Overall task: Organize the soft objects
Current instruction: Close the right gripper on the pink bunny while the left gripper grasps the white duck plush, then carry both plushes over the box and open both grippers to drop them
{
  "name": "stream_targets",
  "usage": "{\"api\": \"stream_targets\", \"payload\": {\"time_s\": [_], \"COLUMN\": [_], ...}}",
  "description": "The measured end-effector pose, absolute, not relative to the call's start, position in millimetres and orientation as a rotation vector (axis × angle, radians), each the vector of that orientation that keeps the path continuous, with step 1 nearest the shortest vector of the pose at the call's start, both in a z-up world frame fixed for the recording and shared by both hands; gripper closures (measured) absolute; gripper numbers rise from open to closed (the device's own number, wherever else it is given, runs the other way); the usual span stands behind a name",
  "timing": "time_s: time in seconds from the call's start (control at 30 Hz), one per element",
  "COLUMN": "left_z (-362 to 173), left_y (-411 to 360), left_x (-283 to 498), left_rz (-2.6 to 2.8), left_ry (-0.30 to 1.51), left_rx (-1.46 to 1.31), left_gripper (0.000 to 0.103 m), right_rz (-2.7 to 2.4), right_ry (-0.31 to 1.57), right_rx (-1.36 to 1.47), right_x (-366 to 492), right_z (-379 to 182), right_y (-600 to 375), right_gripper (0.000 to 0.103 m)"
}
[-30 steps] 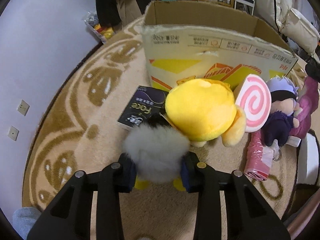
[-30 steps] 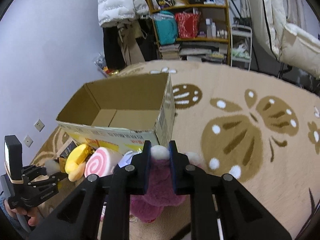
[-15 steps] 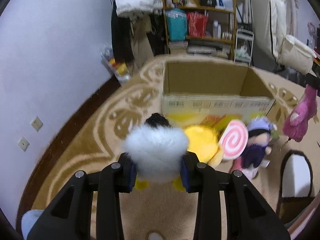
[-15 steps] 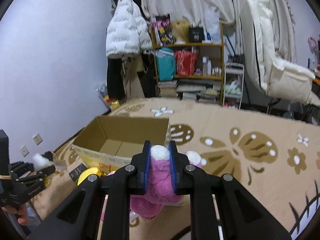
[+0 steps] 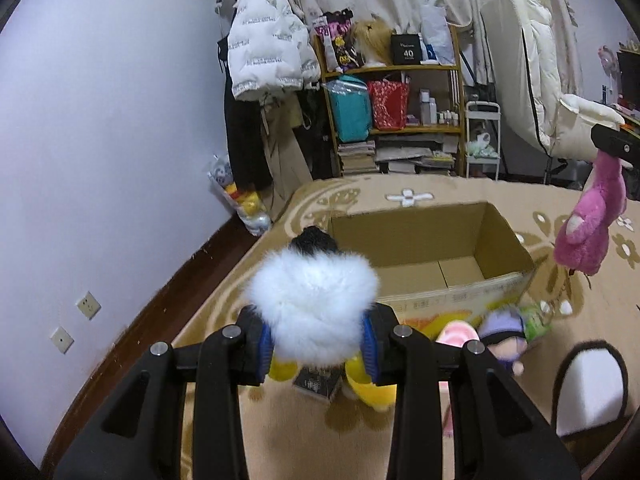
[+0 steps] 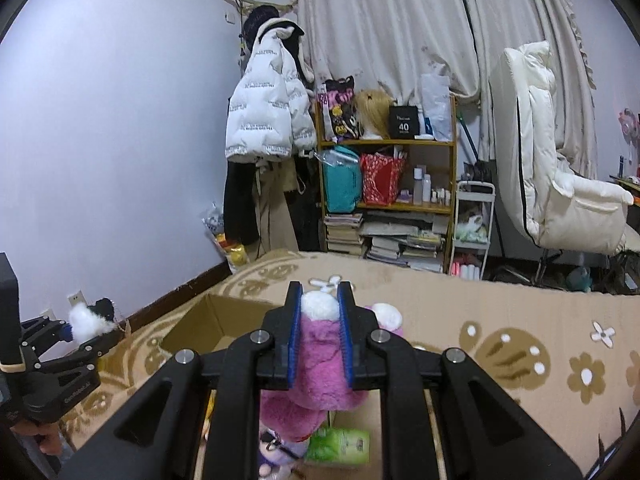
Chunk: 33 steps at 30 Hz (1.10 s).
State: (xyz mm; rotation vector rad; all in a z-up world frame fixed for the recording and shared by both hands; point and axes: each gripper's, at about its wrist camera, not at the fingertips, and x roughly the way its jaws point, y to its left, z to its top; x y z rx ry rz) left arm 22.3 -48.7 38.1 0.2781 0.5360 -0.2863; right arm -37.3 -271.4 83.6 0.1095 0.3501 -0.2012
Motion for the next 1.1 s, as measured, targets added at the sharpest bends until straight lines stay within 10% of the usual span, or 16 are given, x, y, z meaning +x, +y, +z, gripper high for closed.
{"api": "stream_targets", "payload": {"time_s": [1.1], "left_z": [-13], "left_y": [-110], "left_x": [129], "left_rz": [-0.409], "left_ry": [0.651], "left_rx": [0.265], "left_gripper": [0.069], "right_rz": [-0.057], "right_ry": [0.489], "right_rx": [0.071], "right_x": [90], "right_z": [13], "right_y": [-269], "right_gripper": [0.085]}}
